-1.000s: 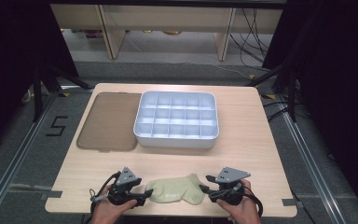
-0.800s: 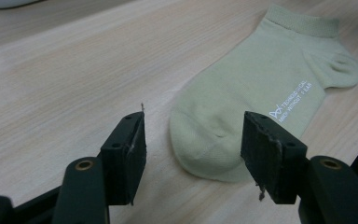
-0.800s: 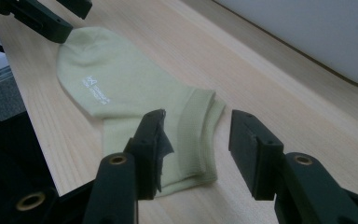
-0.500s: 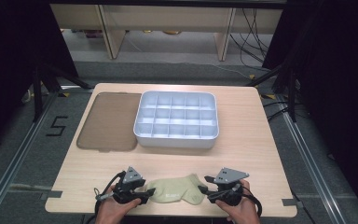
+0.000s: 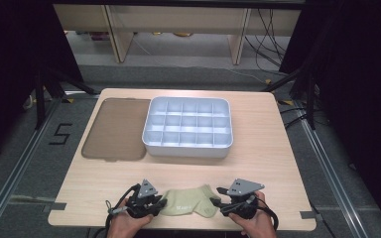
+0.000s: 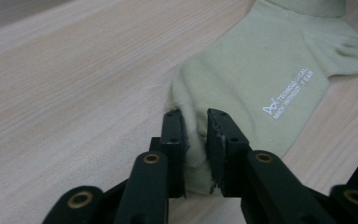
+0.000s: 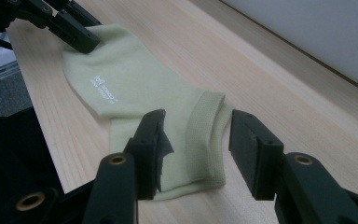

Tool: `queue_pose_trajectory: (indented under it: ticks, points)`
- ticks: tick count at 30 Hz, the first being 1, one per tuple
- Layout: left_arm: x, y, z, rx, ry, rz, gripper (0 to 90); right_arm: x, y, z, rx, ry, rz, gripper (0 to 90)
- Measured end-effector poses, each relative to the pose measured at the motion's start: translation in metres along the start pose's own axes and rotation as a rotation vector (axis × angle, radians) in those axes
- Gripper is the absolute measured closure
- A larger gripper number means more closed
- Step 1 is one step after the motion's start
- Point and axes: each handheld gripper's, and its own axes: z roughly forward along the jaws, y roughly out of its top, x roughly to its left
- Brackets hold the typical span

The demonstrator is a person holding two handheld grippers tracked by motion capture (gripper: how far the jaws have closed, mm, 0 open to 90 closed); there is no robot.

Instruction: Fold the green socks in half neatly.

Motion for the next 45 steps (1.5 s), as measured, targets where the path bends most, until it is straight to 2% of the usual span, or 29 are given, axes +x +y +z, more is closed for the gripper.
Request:
queue_pose_trajectory:
  ticks: [1,2,6,10,11,12,13,15,16,18,19,21,22,25,27,30,31,33,35,36,39,40,42,43,45]
  points:
    - [0.001,0.0,0.0,0.002,0.002,0.007,80.0,0.001,0.0,0.0,-0.001,0.002,0.0,56.4]
    - [-0.001,0.0,0.0,0.0,-0.002,-0.017,80.9,0.001,0.001,-0.001,-0.006,-0.013,-0.005,56.7]
    - [-0.001,0.001,-0.001,-0.001,-0.01,-0.017,83.2,0.001,0.002,0.003,-0.004,-0.002,-0.019,60.1]
    - [-0.002,0.003,-0.003,-0.008,-0.031,0.012,83.7,0.001,0.006,0.009,-0.008,0.032,-0.012,65.2]
    - [-0.004,0.002,-0.003,-0.008,-0.02,-0.011,83.7,0.002,0.006,0.01,-0.014,0.034,-0.007,66.7]
    - [-0.004,0.003,-0.004,-0.012,-0.026,-0.011,83.8,0.002,0.007,0.012,-0.019,0.038,-0.019,68.4]
    - [-0.003,0.004,-0.005,-0.003,-0.03,0.006,83.8,0.001,0.008,0.013,-0.021,0.036,-0.027,69.9]
    - [-0.003,0.004,-0.005,-0.017,-0.031,-0.001,83.9,0.002,0.009,0.014,-0.019,0.044,-0.022,71.6]
    - [-0.002,0.004,-0.006,-0.02,-0.027,-0.005,83.9,0.001,0.01,0.017,-0.026,0.049,-0.032,75.9]
    - [-0.002,0.005,-0.006,-0.021,-0.034,-0.014,83.9,0.001,0.011,0.018,-0.028,0.049,-0.038,77.3]
    - [-0.001,0.006,-0.009,-0.02,-0.035,0.001,83.9,0.001,0.014,0.022,-0.024,0.053,-0.026,79.6]
    - [0.0,0.007,-0.009,-0.021,-0.042,0.004,83.8,0.001,0.017,0.026,-0.017,0.061,-0.028,81.6]
    - [0.0,0.008,-0.009,-0.018,-0.028,0.003,83.8,0.001,0.018,0.028,-0.015,0.075,-0.036,82.4]
    - [0.0,0.009,-0.01,-0.022,-0.03,0.006,84.0,0.001,0.022,0.037,-0.014,0.08,-0.04,84.8]
    - [0.0,0.009,-0.011,-0.026,-0.041,0.0,84.1,0.001,0.025,0.041,-0.002,0.086,-0.046,85.6]
    - [0.002,0.011,-0.013,-0.02,-0.031,0.027,84.2,0.002,0.03,0.049,0.007,0.093,-0.058,86.7]
    - [0.001,0.011,-0.013,-0.024,-0.038,0.01,84.2,0.003,0.032,0.052,0.012,0.098,-0.048,87.0]
    - [0.003,0.011,-0.015,-0.02,-0.04,0.002,84.2,0.004,0.034,0.057,0.001,0.103,-0.064,87.4]
    - [0.005,0.012,-0.016,-0.021,-0.05,0.018,84.3,0.005,0.038,0.063,0.019,0.107,-0.069,87.7]
    - [0.005,0.012,-0.017,-0.017,-0.046,0.015,84.3,0.007,0.039,0.067,0.025,0.109,-0.057,87.9]
    - [0.006,0.012,-0.017,-0.016,-0.048,0.0,84.3,0.007,0.043,0.077,0.036,0.121,-0.083,87.9]
    - [0.007,0.013,-0.017,-0.02,-0.047,0.009,84.3,0.007,0.044,0.079,0.045,0.118,-0.073,87.9]
    - [0.007,0.012,-0.018,-0.022,-0.047,-0.004,84.3,0.007,0.045,0.082,0.047,0.113,-0.079,87.9]
    - [0.008,0.013,-0.019,-0.021,-0.047,0.01,84.4,0.006,0.047,0.087,0.059,0.113,-0.064,87.9]
    - [0.009,0.013,-0.021,-0.028,-0.06,0.011,84.3,0.004,0.047,0.091,0.058,0.106,-0.074,87.9]
